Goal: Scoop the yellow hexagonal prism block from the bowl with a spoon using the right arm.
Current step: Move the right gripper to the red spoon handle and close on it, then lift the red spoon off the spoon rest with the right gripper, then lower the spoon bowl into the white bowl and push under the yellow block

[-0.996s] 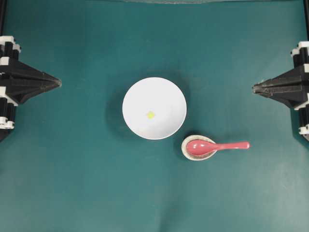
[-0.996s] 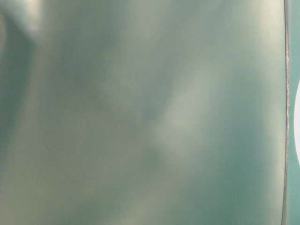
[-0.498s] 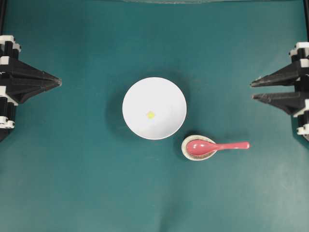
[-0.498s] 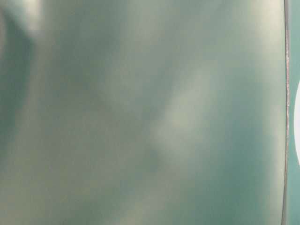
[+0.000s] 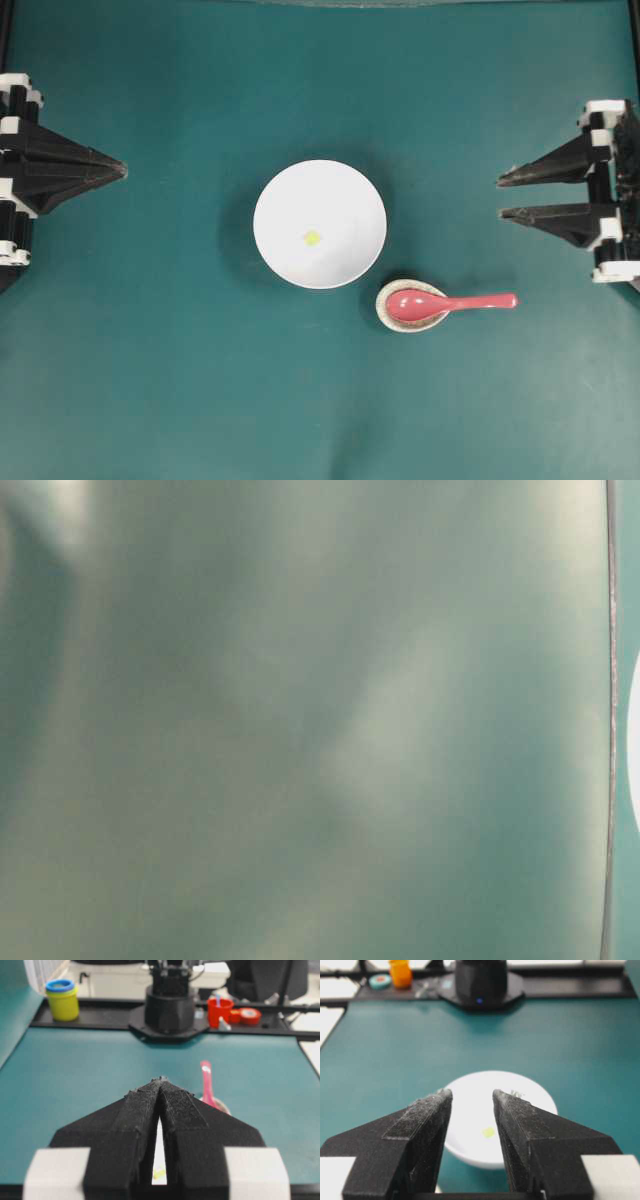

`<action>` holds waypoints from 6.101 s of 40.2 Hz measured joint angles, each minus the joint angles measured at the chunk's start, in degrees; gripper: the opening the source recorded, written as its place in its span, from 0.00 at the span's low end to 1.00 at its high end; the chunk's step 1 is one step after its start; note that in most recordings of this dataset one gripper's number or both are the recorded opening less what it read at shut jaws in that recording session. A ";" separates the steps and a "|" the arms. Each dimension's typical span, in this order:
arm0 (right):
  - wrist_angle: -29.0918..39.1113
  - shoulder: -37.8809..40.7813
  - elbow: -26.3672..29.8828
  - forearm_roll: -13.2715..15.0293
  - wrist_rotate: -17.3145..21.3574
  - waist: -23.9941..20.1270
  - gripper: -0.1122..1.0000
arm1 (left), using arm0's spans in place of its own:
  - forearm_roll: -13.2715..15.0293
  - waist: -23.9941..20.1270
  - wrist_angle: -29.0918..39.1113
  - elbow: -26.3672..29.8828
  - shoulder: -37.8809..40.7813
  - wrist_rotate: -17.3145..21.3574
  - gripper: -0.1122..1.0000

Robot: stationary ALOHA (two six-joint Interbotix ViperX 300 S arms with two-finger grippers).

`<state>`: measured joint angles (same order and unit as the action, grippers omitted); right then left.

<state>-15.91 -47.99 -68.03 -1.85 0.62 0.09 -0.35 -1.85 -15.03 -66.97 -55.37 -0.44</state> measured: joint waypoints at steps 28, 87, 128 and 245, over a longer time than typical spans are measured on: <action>-14.33 16.17 -4.83 -6.15 0.00 -6.50 0.54 | 0.00 0.00 0.00 0.00 0.26 -0.44 0.09; -37.62 45.62 -8.17 -20.39 2.99 -23.91 0.54 | 0.00 0.00 0.09 0.00 0.44 -0.79 0.09; -38.32 50.01 -7.56 -20.57 4.13 -24.17 0.43 | 0.00 0.00 0.09 0.00 0.44 -0.79 0.09; 59.33 46.58 43.51 -10.99 1.76 7.91 0.31 | -0.18 0.00 2.29 0.00 0.18 -0.44 0.09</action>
<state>43.42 -1.41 -24.52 -12.83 2.37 8.00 -0.53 -1.85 -12.74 -66.97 -55.20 -0.88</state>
